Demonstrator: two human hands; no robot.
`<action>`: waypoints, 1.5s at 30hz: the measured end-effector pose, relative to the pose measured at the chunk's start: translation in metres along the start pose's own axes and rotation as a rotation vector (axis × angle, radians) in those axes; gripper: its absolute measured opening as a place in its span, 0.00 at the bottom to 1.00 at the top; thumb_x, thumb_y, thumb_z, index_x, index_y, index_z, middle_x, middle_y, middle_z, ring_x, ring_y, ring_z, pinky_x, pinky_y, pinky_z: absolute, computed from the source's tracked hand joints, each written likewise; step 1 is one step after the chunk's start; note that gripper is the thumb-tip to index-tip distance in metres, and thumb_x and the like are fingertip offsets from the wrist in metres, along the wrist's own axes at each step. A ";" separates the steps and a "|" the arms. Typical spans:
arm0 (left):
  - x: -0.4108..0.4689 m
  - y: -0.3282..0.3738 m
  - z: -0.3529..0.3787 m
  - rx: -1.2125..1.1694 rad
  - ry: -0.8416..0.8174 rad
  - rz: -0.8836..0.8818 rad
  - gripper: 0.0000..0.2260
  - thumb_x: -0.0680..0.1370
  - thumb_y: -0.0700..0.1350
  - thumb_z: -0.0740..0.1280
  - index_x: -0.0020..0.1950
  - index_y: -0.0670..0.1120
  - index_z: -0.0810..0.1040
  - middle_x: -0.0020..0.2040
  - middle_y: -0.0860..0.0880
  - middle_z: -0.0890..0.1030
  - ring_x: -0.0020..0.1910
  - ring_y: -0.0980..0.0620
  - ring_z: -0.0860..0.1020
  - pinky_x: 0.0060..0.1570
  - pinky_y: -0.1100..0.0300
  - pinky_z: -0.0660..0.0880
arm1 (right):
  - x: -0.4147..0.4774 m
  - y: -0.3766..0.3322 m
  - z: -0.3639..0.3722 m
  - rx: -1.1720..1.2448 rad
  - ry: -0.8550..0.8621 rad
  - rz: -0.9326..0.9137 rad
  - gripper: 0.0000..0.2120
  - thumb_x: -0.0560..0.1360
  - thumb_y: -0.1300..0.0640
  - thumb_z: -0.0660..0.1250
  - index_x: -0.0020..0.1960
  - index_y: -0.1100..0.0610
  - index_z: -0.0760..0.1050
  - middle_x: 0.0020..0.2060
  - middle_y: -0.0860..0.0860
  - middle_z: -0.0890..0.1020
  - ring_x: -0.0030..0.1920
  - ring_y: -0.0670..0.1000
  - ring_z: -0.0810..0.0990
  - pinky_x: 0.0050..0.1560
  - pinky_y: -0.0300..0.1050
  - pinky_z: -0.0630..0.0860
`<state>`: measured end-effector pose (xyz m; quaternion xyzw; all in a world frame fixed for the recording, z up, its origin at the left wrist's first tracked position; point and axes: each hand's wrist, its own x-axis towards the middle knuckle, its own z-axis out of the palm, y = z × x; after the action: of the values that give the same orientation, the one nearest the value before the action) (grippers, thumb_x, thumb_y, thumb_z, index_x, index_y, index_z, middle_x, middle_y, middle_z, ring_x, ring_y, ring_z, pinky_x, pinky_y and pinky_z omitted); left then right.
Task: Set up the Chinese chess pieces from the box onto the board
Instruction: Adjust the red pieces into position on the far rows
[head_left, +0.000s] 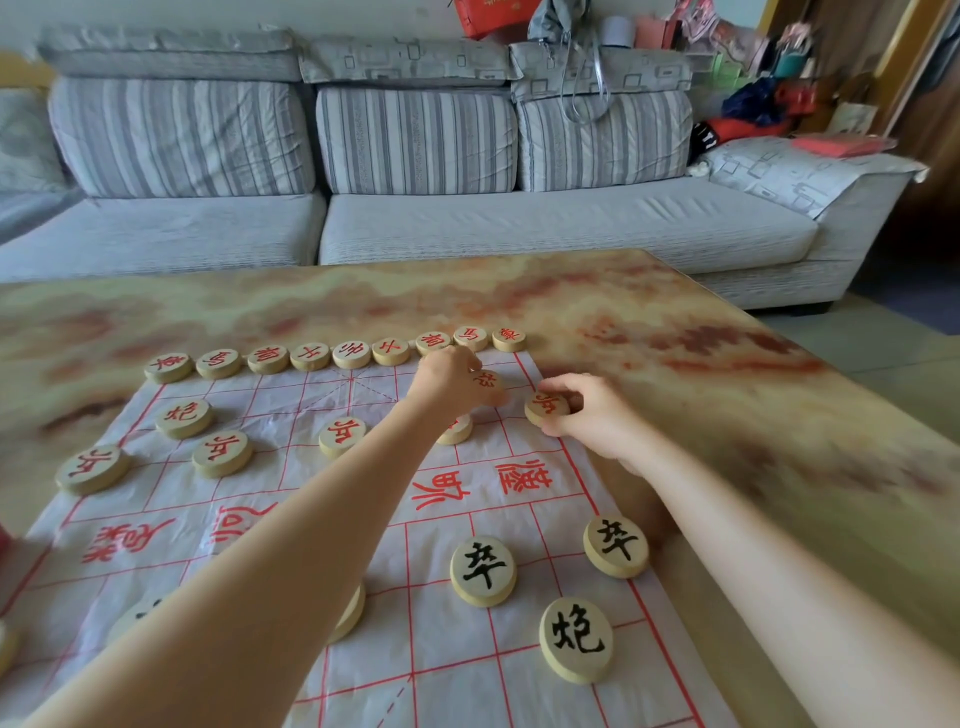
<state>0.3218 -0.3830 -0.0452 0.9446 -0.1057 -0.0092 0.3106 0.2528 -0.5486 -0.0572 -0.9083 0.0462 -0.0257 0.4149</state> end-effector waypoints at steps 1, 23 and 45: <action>0.000 -0.001 0.000 -0.012 0.019 -0.020 0.29 0.64 0.55 0.76 0.60 0.43 0.75 0.58 0.43 0.78 0.58 0.45 0.75 0.52 0.57 0.72 | -0.002 0.000 -0.002 0.016 -0.034 -0.003 0.26 0.69 0.65 0.70 0.65 0.52 0.72 0.62 0.51 0.75 0.60 0.52 0.75 0.60 0.44 0.72; -0.006 0.001 -0.003 -0.088 -0.033 0.077 0.21 0.69 0.44 0.73 0.61 0.42 0.76 0.59 0.44 0.79 0.58 0.48 0.77 0.59 0.60 0.71 | -0.003 0.009 0.000 0.089 0.054 -0.058 0.25 0.66 0.59 0.76 0.62 0.57 0.74 0.57 0.52 0.73 0.55 0.49 0.75 0.53 0.38 0.68; -0.026 -0.026 -0.036 -0.101 0.059 0.105 0.20 0.71 0.43 0.72 0.62 0.41 0.75 0.59 0.43 0.78 0.57 0.47 0.76 0.56 0.59 0.71 | -0.009 0.005 0.003 0.097 0.059 -0.021 0.24 0.66 0.59 0.76 0.61 0.57 0.74 0.57 0.52 0.71 0.58 0.52 0.74 0.59 0.42 0.69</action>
<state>0.3046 -0.3366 -0.0328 0.9208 -0.1453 0.0297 0.3608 0.2433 -0.5492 -0.0631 -0.8863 0.0477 -0.0592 0.4568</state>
